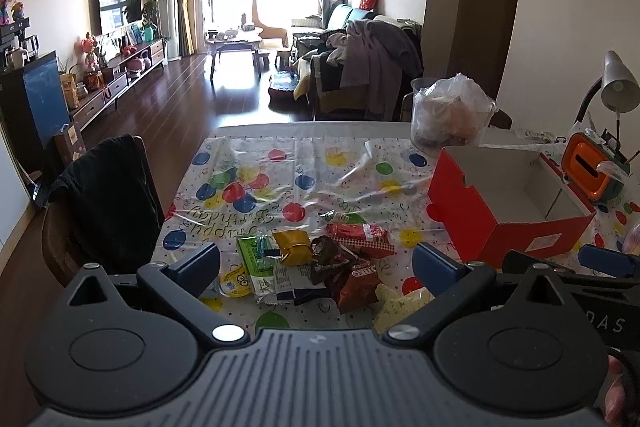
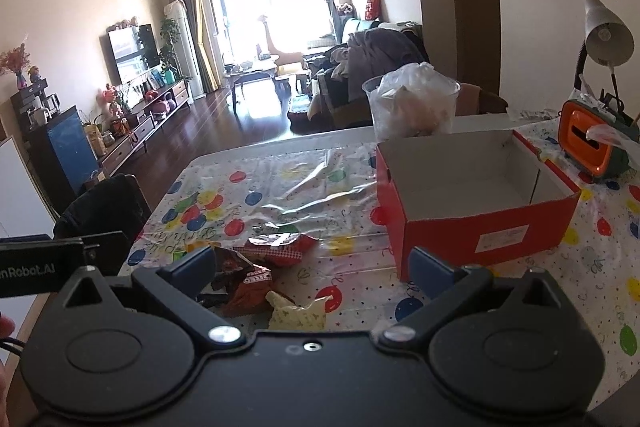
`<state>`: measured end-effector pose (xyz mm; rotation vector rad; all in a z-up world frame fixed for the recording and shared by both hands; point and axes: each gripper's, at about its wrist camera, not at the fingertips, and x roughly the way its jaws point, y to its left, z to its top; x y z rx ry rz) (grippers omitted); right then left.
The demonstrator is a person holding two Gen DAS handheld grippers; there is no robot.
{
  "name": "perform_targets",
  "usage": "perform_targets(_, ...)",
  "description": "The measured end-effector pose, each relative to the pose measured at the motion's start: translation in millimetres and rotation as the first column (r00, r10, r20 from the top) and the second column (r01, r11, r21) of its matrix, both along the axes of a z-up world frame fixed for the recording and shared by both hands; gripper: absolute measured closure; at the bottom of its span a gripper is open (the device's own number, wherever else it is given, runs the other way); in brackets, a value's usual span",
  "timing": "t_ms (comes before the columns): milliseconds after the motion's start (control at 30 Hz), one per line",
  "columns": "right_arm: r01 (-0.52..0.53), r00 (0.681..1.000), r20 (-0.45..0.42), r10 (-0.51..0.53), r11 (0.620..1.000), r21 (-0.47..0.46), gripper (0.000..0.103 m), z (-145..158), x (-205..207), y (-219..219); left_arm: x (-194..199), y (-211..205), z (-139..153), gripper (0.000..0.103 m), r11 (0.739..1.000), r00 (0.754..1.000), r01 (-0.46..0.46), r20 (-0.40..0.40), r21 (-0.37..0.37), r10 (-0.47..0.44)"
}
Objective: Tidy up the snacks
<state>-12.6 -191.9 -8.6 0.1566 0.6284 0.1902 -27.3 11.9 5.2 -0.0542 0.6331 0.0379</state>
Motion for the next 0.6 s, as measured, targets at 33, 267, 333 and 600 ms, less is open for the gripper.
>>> perform_targets(33, -0.003, 1.0, 0.004, 0.003, 1.0, -0.001, 0.0, -0.1, 0.3, -0.1, -0.2, -0.3, 0.6, 0.0, 1.0, 1.0, 0.0, 0.003, 0.0, 0.0)
perform_targets(267, -0.002, 1.0, 0.015, 0.002, 1.0, 0.005, 0.0, 2.0, -1.4, -1.2, -0.3, 0.9, 3.0, 0.0, 1.0, 1.0, -0.001, 0.018, 0.0, 0.001)
perform_targets(333, 0.0, 1.0, 0.018, 0.0, 1.0, 0.003, 0.0, 3.0, -1.2, -1.3, -0.3, 0.8, 4.2, 0.0, 1.0, 1.0, -0.001, 0.024, -0.001, 0.001)
perform_targets(600, -0.002, 0.999, 0.046, 0.003, 1.0, -0.019, 0.0, 8.3, -5.1, 2.2, -1.1, 1.1, 6.0, 0.0, 1.0, 0.999, 0.009, 0.038, -0.001, -0.008)
